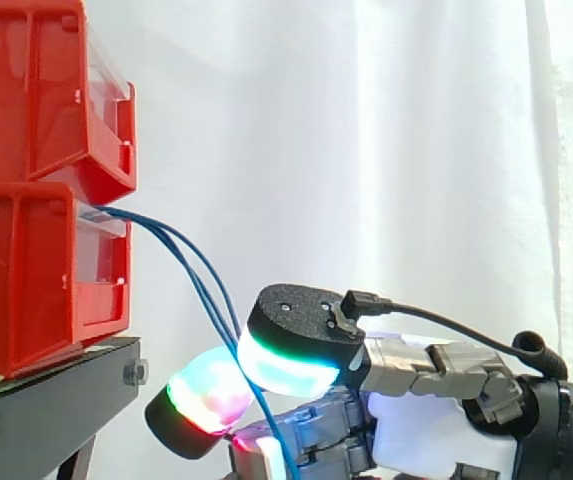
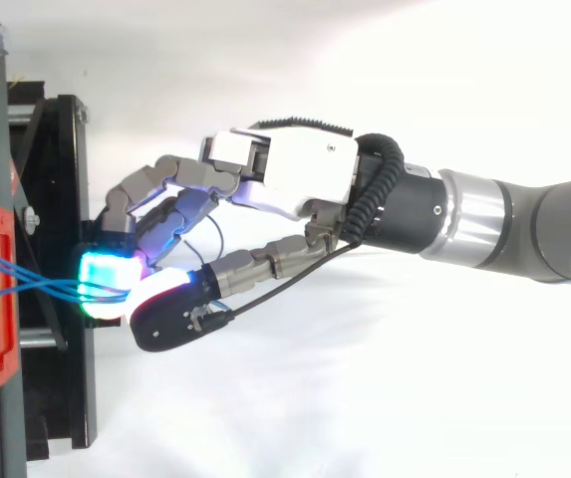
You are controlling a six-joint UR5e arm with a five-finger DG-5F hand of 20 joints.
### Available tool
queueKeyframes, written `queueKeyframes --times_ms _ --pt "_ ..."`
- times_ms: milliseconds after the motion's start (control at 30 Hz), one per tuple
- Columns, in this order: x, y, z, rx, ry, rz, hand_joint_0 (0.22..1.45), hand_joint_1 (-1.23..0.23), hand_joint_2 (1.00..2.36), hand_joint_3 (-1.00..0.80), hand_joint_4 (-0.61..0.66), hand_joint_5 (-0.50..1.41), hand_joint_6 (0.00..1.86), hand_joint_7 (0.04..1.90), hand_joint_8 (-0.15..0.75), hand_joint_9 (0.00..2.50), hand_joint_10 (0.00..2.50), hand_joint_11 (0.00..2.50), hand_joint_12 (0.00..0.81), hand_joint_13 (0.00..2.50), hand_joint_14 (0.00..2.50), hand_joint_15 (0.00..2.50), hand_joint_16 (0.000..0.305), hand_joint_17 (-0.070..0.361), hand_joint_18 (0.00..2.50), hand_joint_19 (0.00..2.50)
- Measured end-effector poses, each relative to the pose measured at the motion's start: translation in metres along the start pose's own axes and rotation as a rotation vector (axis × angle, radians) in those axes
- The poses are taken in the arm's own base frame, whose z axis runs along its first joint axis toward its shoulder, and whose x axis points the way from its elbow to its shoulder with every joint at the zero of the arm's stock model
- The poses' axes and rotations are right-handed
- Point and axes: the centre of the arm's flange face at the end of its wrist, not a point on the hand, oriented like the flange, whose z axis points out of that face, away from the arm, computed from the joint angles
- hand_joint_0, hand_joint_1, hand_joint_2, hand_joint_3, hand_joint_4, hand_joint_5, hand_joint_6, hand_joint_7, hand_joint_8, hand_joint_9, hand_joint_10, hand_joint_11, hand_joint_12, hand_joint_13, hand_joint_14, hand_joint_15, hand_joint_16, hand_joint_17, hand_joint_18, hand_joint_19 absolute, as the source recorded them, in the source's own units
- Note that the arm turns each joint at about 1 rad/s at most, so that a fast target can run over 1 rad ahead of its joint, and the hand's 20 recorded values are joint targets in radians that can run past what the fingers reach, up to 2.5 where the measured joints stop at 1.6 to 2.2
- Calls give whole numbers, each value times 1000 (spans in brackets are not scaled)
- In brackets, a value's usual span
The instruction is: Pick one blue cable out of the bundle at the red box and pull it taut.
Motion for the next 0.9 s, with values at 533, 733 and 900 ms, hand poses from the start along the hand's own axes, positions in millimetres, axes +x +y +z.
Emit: queueKeyframes --times_ms 533,733,900 --pt "-3 30 -4 74 14 -12 661 -778 1019 -122 158 -187 866 819 352 1080 7 1268 370 930 22 605 48 109 635 359" --pt "-5 46 -6 99 16 -20 666 -794 1020 -123 149 -187 866 801 352 1082 8 1274 371 938 22 610 48 108 637 356" --pt "-6 58 -9 128 18 -28 682 -860 1020 -153 156 -186 867 765 351 1077 7 1286 373 945 21 622 48 108 648 347"
